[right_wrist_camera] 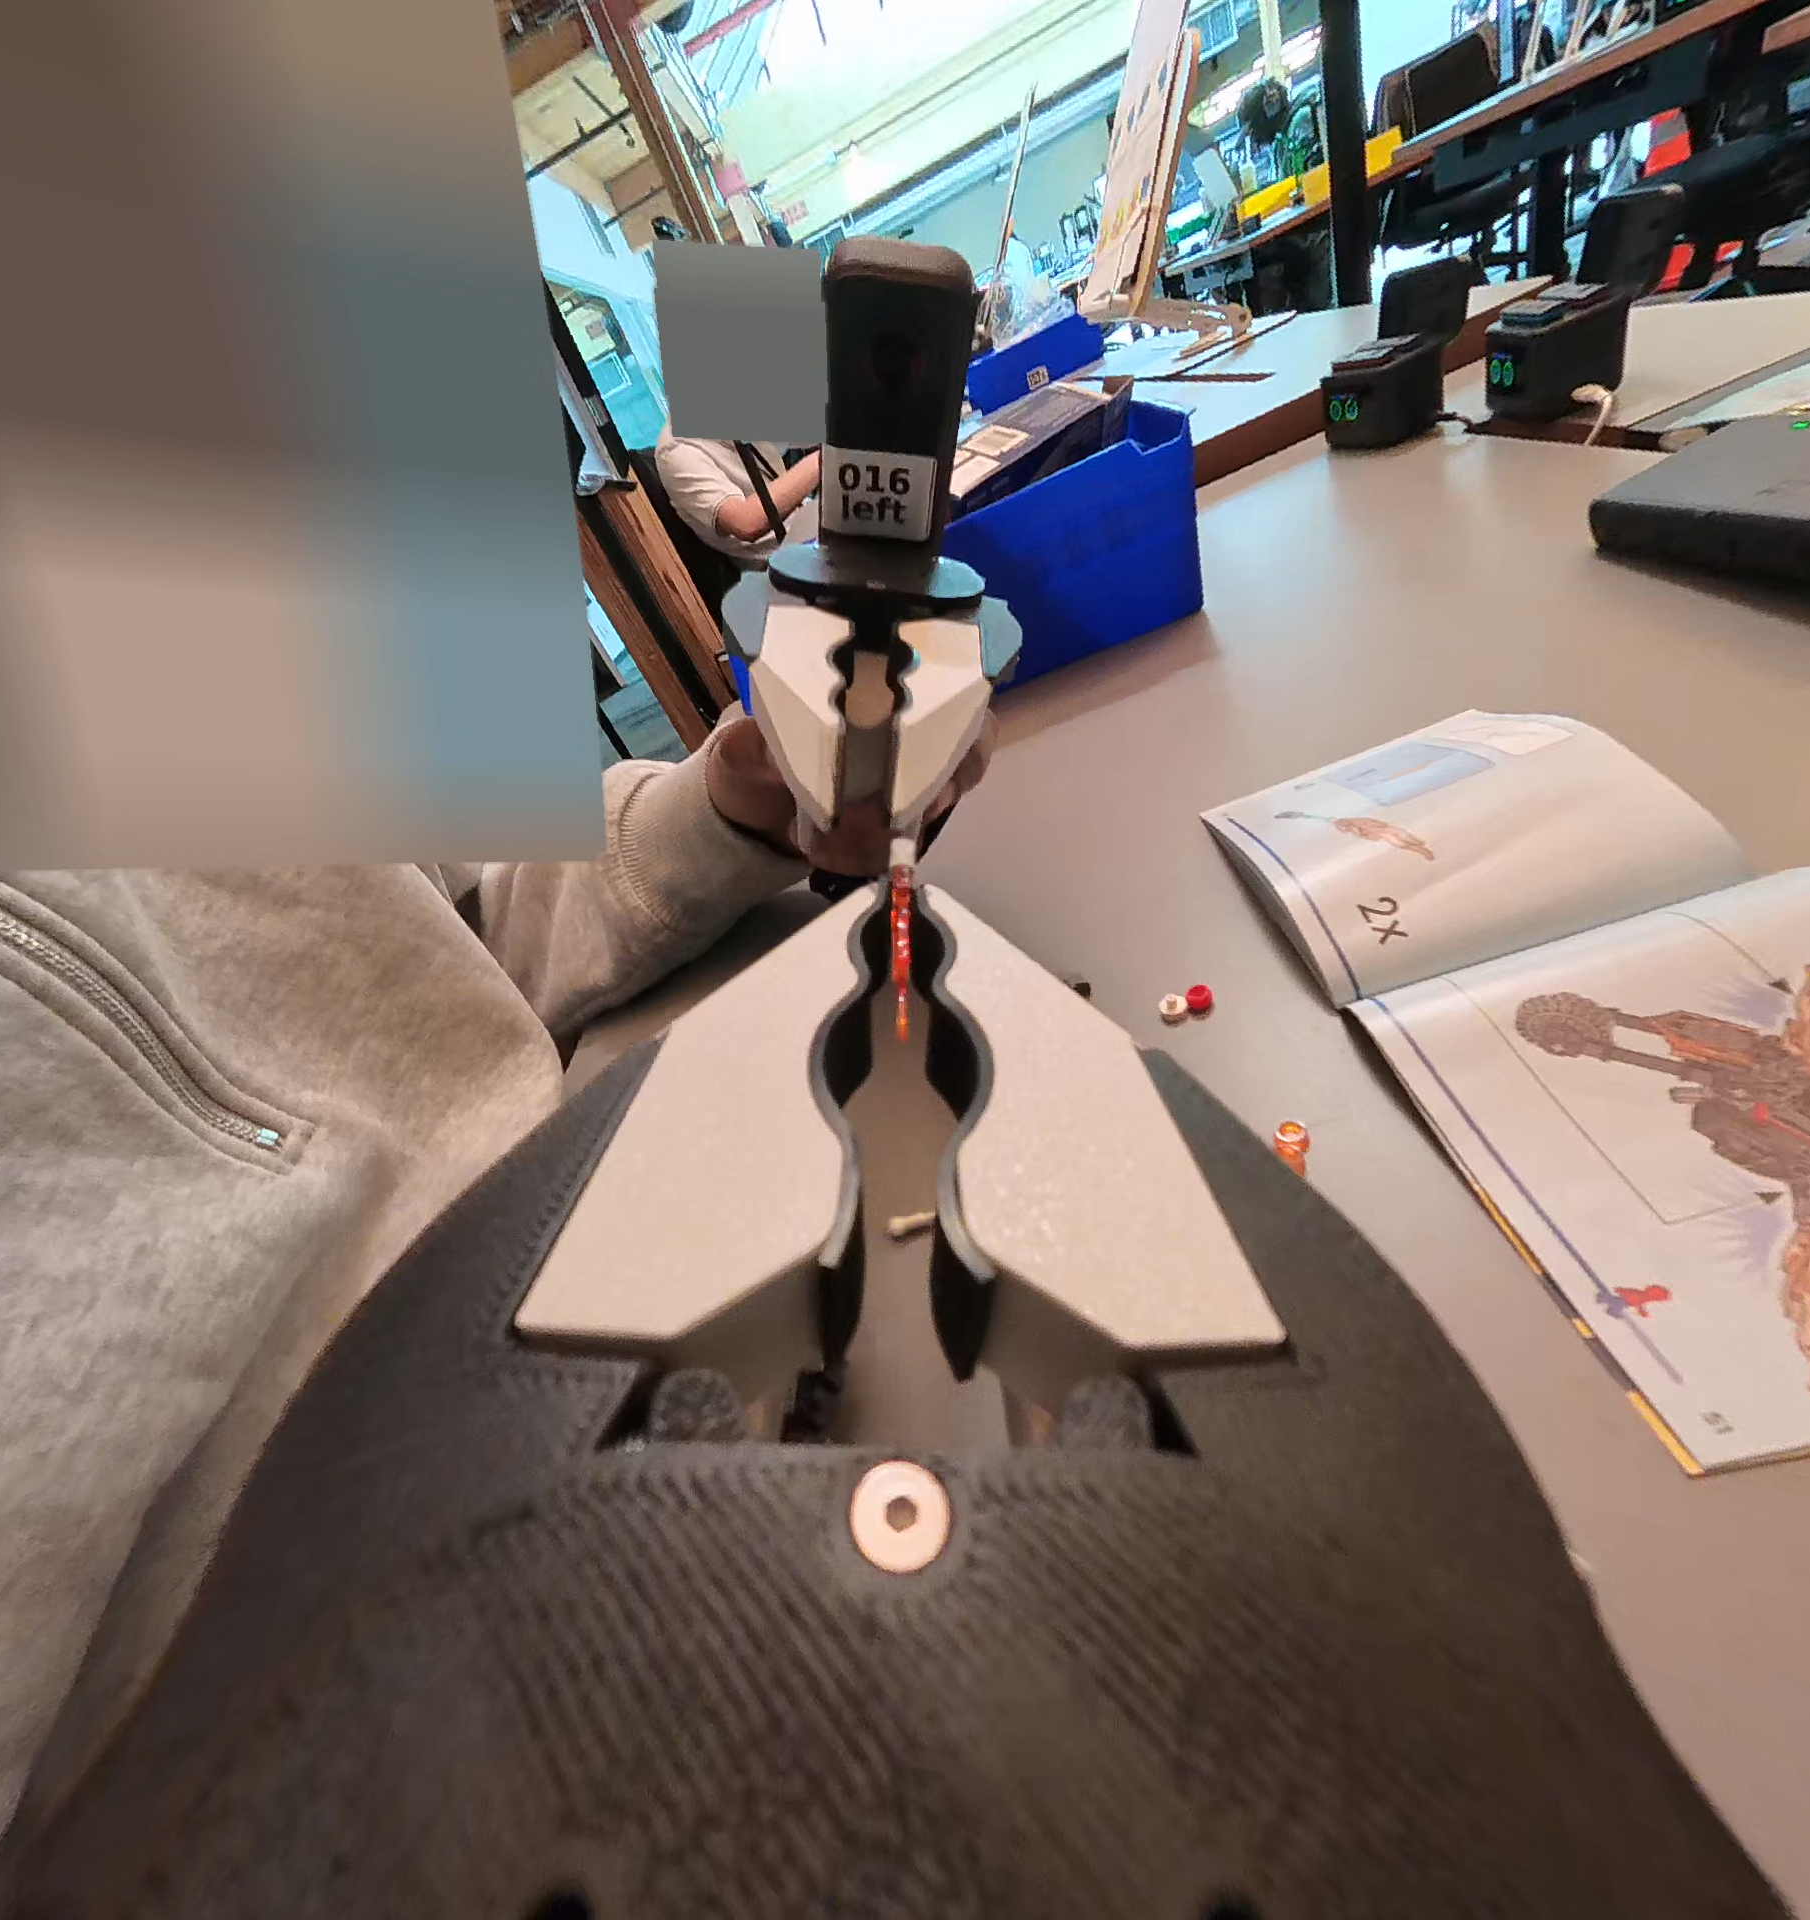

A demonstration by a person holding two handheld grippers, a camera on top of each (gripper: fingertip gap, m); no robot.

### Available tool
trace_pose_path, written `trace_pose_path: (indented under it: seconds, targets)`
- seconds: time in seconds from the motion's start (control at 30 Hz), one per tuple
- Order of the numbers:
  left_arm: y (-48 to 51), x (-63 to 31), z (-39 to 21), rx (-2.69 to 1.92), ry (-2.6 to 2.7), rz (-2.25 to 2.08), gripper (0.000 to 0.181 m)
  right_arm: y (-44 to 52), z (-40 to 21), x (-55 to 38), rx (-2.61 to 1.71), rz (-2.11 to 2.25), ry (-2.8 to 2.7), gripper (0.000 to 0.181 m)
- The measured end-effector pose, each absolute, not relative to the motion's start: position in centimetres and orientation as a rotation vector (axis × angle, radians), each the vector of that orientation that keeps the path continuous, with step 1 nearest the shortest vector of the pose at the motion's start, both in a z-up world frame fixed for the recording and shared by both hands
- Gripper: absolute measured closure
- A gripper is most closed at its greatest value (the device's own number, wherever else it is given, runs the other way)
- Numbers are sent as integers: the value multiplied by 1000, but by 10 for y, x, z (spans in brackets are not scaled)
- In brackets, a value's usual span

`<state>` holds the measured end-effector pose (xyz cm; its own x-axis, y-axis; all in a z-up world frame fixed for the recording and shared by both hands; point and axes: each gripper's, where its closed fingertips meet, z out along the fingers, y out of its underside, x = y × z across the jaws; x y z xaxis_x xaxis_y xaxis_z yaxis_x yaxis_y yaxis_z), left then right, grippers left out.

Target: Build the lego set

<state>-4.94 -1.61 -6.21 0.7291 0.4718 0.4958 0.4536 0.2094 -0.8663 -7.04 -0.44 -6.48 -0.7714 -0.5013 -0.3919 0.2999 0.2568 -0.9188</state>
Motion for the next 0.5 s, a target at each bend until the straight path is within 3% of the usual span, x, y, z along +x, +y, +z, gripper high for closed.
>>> trace_pose_path:
  seconds: [0.5]
  targets:
    - [-13, -49, -65, -1430, -821, 18, 174, -4, -62, -65, -215, -1596, 1897, 181]
